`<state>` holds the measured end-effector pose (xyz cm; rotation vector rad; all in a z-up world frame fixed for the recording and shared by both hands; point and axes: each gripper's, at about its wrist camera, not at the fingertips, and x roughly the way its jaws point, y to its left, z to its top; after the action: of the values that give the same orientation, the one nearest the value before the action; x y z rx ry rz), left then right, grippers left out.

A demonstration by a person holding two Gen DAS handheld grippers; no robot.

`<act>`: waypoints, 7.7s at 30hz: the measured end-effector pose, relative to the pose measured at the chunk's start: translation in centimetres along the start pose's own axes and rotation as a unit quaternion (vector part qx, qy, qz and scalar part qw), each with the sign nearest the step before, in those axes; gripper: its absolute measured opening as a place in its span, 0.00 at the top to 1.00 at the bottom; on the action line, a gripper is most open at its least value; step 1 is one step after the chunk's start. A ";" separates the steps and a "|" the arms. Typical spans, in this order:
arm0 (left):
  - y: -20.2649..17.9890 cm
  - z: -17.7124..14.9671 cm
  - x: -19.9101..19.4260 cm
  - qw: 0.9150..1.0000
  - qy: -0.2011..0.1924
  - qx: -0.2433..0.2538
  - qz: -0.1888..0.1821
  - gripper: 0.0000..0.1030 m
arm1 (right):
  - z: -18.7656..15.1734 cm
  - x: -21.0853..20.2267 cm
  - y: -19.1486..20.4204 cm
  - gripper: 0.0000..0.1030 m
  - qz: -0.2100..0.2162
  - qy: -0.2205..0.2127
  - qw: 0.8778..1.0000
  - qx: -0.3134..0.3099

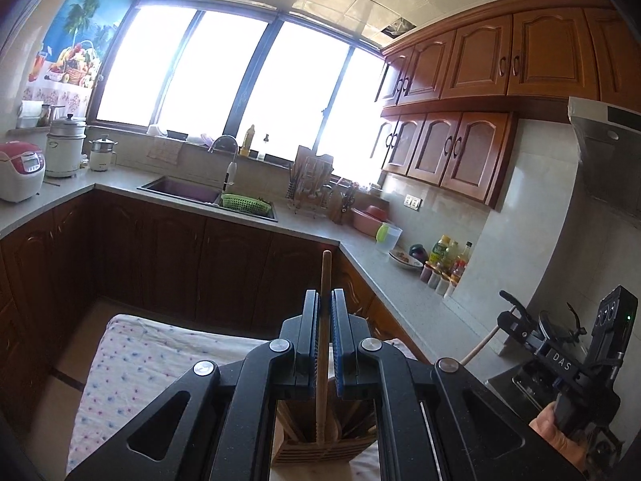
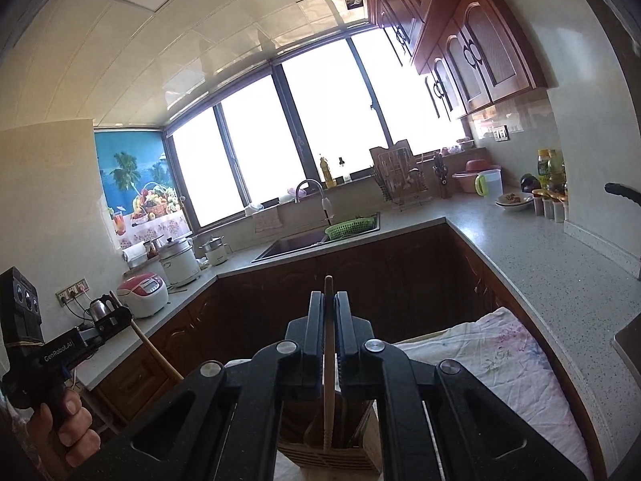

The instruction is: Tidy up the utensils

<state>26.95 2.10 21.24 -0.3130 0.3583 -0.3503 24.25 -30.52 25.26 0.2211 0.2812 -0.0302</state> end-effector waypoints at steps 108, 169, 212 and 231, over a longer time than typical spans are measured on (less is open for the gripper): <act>-2.7 -23.7 -19.3 0.974 0.015 0.098 0.204 0.01 | -26.2 -19.2 5.6 0.00 -0.087 -0.030 0.987 -0.135; -5.4 -26.4 -20.3 0.968 0.020 0.134 0.211 0.01 | -28.6 -19.3 3.8 0.00 -0.093 0.005 0.990 -0.105; -7.1 -26.7 -20.2 0.969 0.020 0.131 0.210 0.01 | -29.0 -19.1 4.4 0.00 -0.084 0.008 0.991 -0.108; -7.2 -26.8 -20.1 0.969 0.023 0.129 0.211 0.01 | -29.0 -19.1 4.7 0.00 -0.083 0.011 0.991 -0.108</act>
<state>-3.17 -2.87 5.69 0.0298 0.4091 0.0169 -1.73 -19.58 4.44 -0.0176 0.3214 -0.1622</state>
